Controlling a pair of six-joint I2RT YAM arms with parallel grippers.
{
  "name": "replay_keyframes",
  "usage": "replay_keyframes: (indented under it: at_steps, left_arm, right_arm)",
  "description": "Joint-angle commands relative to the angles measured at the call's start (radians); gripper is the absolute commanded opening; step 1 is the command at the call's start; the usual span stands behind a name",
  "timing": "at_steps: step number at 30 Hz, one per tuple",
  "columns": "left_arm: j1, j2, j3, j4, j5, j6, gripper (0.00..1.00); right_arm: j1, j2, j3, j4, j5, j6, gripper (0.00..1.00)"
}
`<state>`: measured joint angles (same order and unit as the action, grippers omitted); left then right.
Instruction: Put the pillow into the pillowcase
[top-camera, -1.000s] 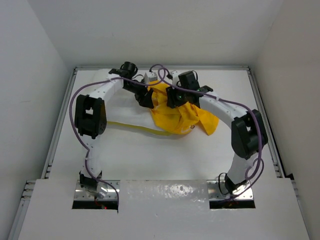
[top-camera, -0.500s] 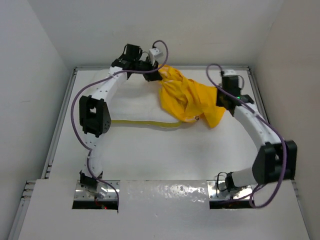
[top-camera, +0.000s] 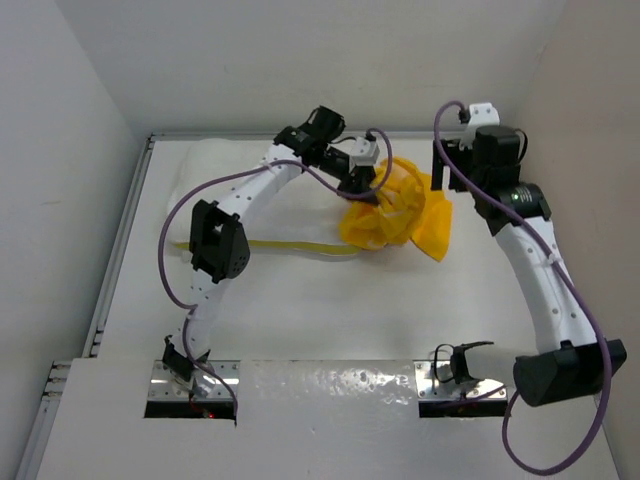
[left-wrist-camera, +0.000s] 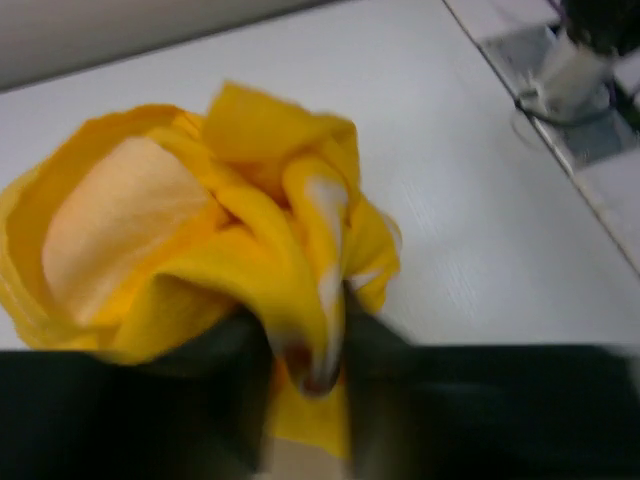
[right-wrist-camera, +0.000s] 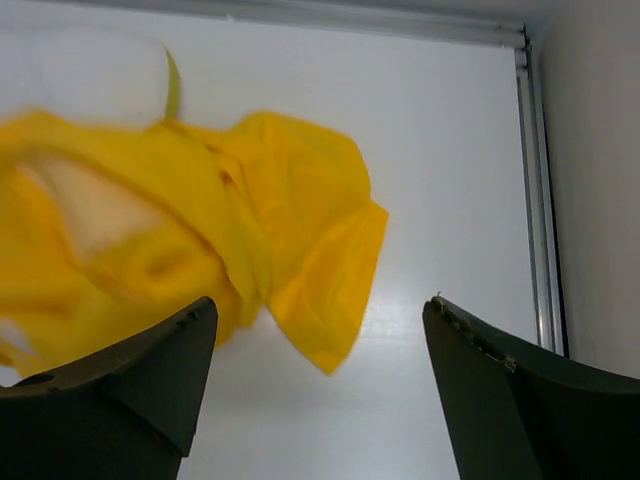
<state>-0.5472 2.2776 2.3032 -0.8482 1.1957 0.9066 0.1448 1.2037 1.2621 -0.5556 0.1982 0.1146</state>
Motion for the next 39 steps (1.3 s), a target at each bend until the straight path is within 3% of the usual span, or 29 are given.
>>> replay_keyframes:
  at_steps: [1, 2, 3, 5, 8, 9, 11, 12, 13, 15, 16, 19, 24, 26, 28, 31, 32, 35, 36, 37, 39]
  left_arm:
    - [-0.036, -0.004, -0.039, -0.231, -0.038, 0.24, 0.47]
    - [-0.036, -0.004, -0.048, -0.305, -0.095, 0.312, 0.69]
    - [-0.036, -0.007, -0.057, -0.434, -0.152, 0.424, 0.99]
    - [-0.028, -0.021, -0.065, -0.466, -0.322, 0.387, 1.0]
    - [0.041, -0.078, -0.086, -0.428, -0.398, 0.241, 1.0]
    - [0.079, -0.107, -0.134, -0.331, -0.409, 0.138, 1.0]
    - [0.105, -0.202, -0.197, -0.209, -0.488, 0.043, 1.0]
    - [0.11, -0.239, -0.233, -0.119, -0.61, -0.039, 1.0]
    - [0.109, -0.24, -0.234, -0.095, -0.669, -0.063, 1.0]
    - [0.112, -0.234, -0.249, -0.019, -0.833, -0.115, 1.0]
    - [0.113, -0.23, -0.263, 0.016, -0.881, -0.124, 1.0]
    - [0.133, -0.19, -0.3, 0.148, -0.996, -0.127, 1.0]
    - [0.162, -0.07, -0.306, 0.129, -0.961, 0.003, 1.0]
    - [0.162, -0.05, -0.362, 0.107, -0.938, 0.038, 1.0]
    - [0.164, -0.046, -0.407, 0.116, -0.914, 0.064, 1.0]
    - [0.176, -0.069, -0.497, 0.179, -0.894, 0.029, 0.76]
    - [0.188, -0.073, -0.527, 0.192, -0.891, 0.017, 0.52]
    - [0.228, -0.098, -0.58, 0.193, -0.901, -0.029, 0.0]
    - [0.243, -0.128, -0.608, 0.198, -0.898, -0.038, 0.0]
    - [0.259, -0.153, -0.638, 0.201, -0.895, -0.038, 0.0]
    - [0.312, -0.238, -0.749, 0.201, -0.889, -0.014, 0.0]
  right_arm:
    - [0.001, 0.085, 0.175, 0.031, -0.046, -0.023, 0.85]
    - [0.001, 0.146, 0.239, -0.013, -0.078, -0.039, 0.88]
    - [-0.001, 0.175, 0.261, -0.03, -0.156, -0.044, 0.88]
    - [-0.001, 0.226, 0.301, -0.064, -0.232, -0.065, 0.88]
    - [0.001, 0.304, 0.313, -0.076, -0.377, -0.101, 0.75]
    - [0.004, 0.331, 0.303, -0.072, -0.407, -0.107, 0.62]
    - [0.01, 0.352, 0.269, -0.064, -0.424, -0.144, 0.47]
    - [0.01, 0.365, 0.261, -0.066, -0.416, -0.145, 0.38]
    - [0.01, 0.366, 0.252, -0.081, -0.38, -0.148, 0.37]
    - [0.01, 0.358, 0.205, -0.084, -0.292, -0.135, 0.4]
    - [0.004, 0.338, 0.18, -0.076, -0.155, -0.122, 0.47]
    - [-0.049, 0.306, 0.096, -0.101, -0.001, -0.023, 0.48]
    - [-0.1, 0.228, -0.064, -0.124, -0.193, 0.042, 0.56]
    - [-0.05, 0.153, -0.192, -0.052, -0.317, 0.014, 0.67]
    - [0.021, 0.116, -0.263, 0.024, -0.292, 0.008, 0.75]
    - [0.079, 0.137, -0.337, 0.107, -0.261, 0.066, 0.78]
    - [0.081, 0.158, -0.337, 0.126, -0.24, 0.091, 0.76]
    - [0.067, 0.269, -0.297, 0.186, -0.079, 0.124, 0.4]
    - [0.056, 0.317, -0.281, 0.192, -0.047, 0.141, 0.15]
    - [0.017, 0.335, -0.242, 0.189, -0.022, 0.183, 0.05]
    - [-0.039, 0.347, -0.222, 0.183, -0.052, 0.218, 0.0]
